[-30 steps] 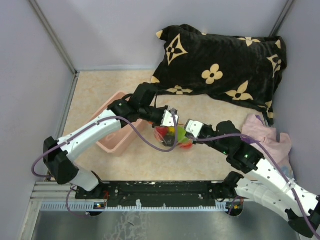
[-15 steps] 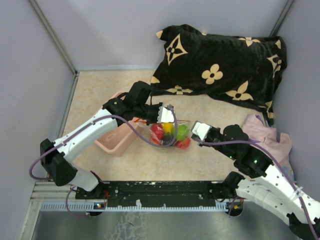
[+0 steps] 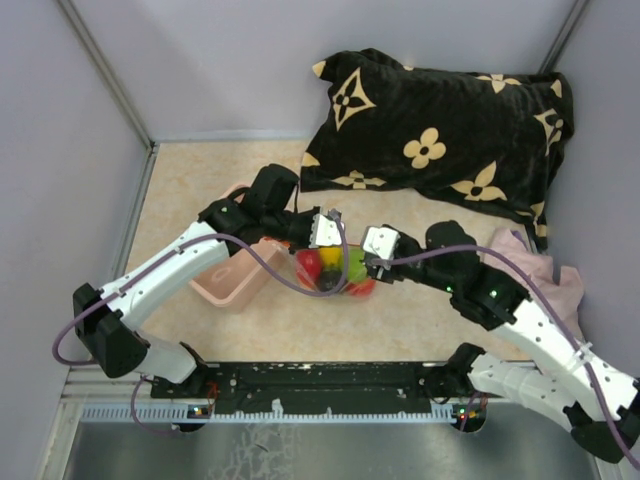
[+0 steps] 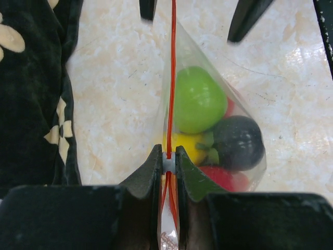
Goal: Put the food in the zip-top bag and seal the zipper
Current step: Zip the zipper food storage bag at the center of the board.
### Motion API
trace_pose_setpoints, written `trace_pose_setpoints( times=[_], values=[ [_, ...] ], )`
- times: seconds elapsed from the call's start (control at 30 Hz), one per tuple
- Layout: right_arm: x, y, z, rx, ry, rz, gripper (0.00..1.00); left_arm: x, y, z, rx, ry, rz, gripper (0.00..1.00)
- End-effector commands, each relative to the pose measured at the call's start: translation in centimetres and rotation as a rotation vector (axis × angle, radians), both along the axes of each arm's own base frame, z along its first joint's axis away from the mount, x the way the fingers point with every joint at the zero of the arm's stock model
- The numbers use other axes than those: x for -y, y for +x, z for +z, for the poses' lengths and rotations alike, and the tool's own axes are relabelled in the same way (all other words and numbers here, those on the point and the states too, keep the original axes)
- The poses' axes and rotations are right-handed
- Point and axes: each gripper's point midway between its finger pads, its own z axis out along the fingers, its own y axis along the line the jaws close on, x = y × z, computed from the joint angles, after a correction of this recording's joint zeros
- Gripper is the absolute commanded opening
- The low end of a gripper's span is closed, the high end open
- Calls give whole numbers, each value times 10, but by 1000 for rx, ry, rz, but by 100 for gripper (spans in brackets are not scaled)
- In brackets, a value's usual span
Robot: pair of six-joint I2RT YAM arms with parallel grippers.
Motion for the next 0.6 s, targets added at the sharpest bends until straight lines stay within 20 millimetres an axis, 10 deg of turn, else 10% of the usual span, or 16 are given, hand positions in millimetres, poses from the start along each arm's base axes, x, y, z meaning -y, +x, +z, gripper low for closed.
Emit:
trace_pose_setpoints(
  times=[0.0, 0.33, 0.57],
  values=[
    [-27, 8, 23, 19, 20, 85, 50, 10, -5, 17, 15, -77, -43, 0],
    [-41, 31, 8, 45, -28, 79, 48, 14, -9, 20, 9, -100, -72, 0],
    [-32, 38, -12, 26, -58, 33, 22, 15, -12, 22, 0, -113, -87, 0]
  ],
)
